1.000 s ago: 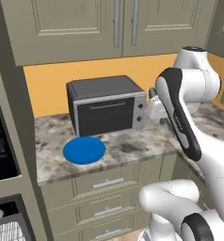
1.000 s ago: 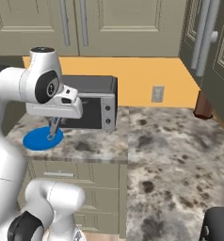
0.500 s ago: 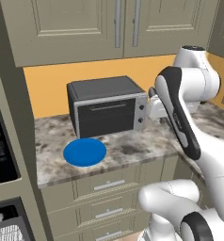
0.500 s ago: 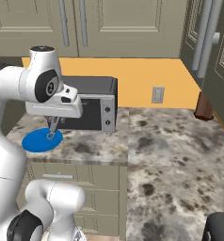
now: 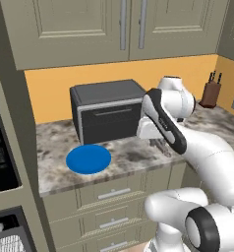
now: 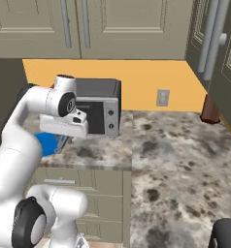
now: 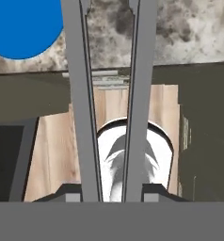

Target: Pick up the tongs from the counter and place them near the plate next to the oven.

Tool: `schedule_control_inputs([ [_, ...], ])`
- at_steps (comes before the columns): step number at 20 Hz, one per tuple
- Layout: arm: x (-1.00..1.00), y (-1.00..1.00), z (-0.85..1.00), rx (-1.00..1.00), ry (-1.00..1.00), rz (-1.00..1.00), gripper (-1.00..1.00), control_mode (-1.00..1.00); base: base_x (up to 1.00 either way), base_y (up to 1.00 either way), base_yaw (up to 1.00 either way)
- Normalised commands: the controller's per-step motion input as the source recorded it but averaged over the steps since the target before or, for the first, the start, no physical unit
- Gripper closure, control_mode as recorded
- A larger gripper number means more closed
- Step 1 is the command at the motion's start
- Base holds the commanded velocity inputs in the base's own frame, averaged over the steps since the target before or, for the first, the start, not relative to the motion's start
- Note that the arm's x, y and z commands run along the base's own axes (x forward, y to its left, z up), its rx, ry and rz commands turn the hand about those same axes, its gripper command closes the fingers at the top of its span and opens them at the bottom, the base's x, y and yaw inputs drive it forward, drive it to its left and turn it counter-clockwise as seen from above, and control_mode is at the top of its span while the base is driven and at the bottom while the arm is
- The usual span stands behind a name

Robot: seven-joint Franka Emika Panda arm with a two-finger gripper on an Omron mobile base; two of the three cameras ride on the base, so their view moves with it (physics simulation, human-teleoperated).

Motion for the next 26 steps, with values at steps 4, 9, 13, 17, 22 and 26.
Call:
schedule_control_inputs([
  [4, 0.72, 0.6, -1.0, -0.01, 0.04, 0.0, 1.0, -1.0, 0.0, 0.0, 0.0],
  [9, 0.79, 0.27, -0.87, 0.0, -0.03, -0.01, 1.0, -1.0, 0.0, 0.0, 0.0],
  [13, 0.95, 0.0, -0.51, 0.0, 0.0, -0.06, 1.0, -1.0, 0.0, 0.0, 0.0],
  [17, 1.0, 0.1, -0.29, 0.0, 0.0, -0.06, 1.0, -1.0, 0.0, 0.0, 0.0],
  [22, 0.55, 0.12, -0.48, 0.0, 0.0, 0.09, 1.0, -1.0, 0.0, 0.0, 0.0],
  [26, 0.0, 0.0, -0.44, 0.0, 0.0, 0.28, 1.0, -1.0, 0.0, 0.0, 0.0],
])
